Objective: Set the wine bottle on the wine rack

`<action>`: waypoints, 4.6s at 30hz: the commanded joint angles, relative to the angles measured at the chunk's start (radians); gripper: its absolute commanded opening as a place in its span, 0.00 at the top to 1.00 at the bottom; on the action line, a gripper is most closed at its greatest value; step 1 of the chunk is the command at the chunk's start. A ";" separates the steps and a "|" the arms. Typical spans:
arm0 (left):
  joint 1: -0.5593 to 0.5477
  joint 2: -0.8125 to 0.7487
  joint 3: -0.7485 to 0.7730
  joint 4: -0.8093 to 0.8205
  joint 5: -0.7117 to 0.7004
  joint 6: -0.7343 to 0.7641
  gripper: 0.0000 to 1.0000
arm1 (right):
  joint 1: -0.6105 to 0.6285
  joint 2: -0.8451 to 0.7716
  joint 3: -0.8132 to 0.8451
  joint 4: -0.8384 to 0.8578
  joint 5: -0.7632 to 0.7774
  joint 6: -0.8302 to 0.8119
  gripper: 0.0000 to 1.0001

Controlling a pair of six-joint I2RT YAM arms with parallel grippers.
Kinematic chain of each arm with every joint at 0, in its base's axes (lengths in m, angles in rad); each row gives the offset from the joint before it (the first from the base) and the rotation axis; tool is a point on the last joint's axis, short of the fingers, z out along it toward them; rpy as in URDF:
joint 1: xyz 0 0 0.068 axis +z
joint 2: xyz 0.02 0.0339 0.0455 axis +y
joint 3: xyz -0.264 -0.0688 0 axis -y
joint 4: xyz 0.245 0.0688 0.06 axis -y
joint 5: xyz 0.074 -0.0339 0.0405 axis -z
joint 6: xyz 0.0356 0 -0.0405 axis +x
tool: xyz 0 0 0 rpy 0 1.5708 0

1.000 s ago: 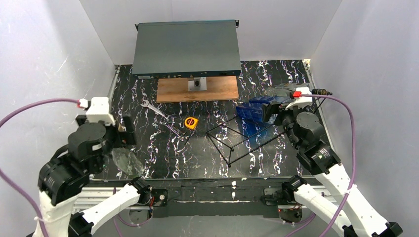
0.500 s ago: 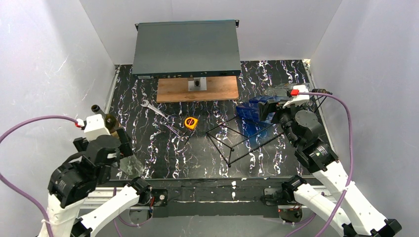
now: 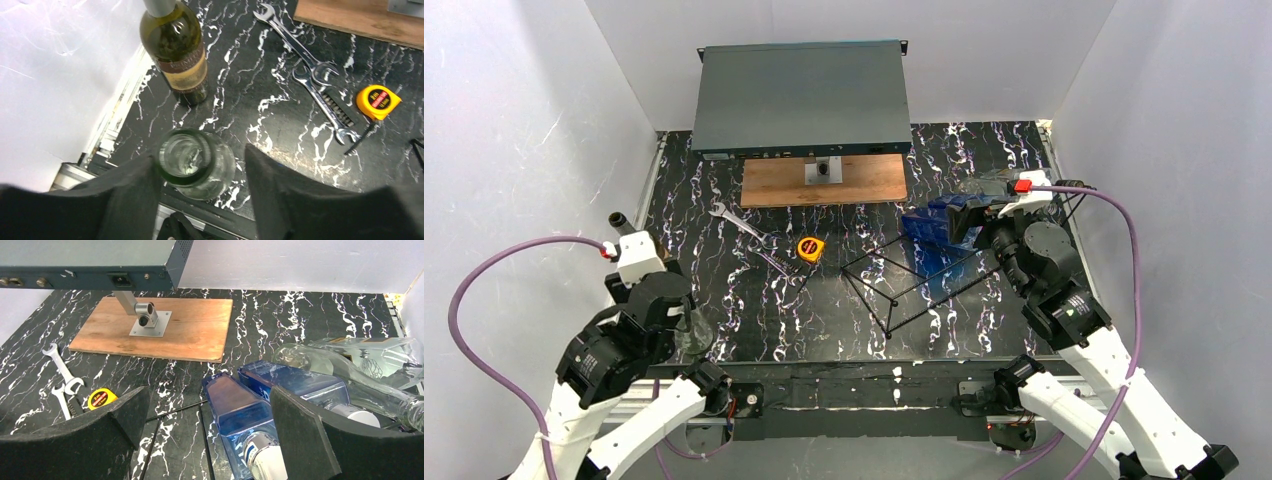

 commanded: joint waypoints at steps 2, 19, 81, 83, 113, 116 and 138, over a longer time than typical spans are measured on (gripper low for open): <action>-0.004 -0.030 -0.047 0.023 -0.086 -0.026 0.54 | 0.001 -0.015 0.020 0.019 -0.008 0.000 0.02; -0.004 -0.003 0.023 0.387 0.304 0.295 1.00 | 0.001 0.096 0.122 -0.019 -0.156 -0.020 0.02; -0.004 0.170 -0.038 0.605 1.144 0.378 0.33 | 0.570 0.588 0.195 0.316 -0.535 -0.042 0.02; -0.004 0.151 0.008 0.565 1.123 0.389 0.08 | 0.592 0.613 0.240 0.259 -0.525 -0.076 0.02; -0.003 0.039 0.050 0.363 0.474 0.304 0.02 | 0.683 0.686 0.426 0.220 -0.115 -0.030 0.99; -0.003 0.038 -0.002 0.370 0.455 0.301 0.02 | 0.667 0.696 0.459 0.253 -0.091 -0.031 0.99; -0.004 0.057 -0.284 0.594 0.479 0.403 0.02 | 0.343 0.629 0.476 0.474 -0.159 0.031 0.99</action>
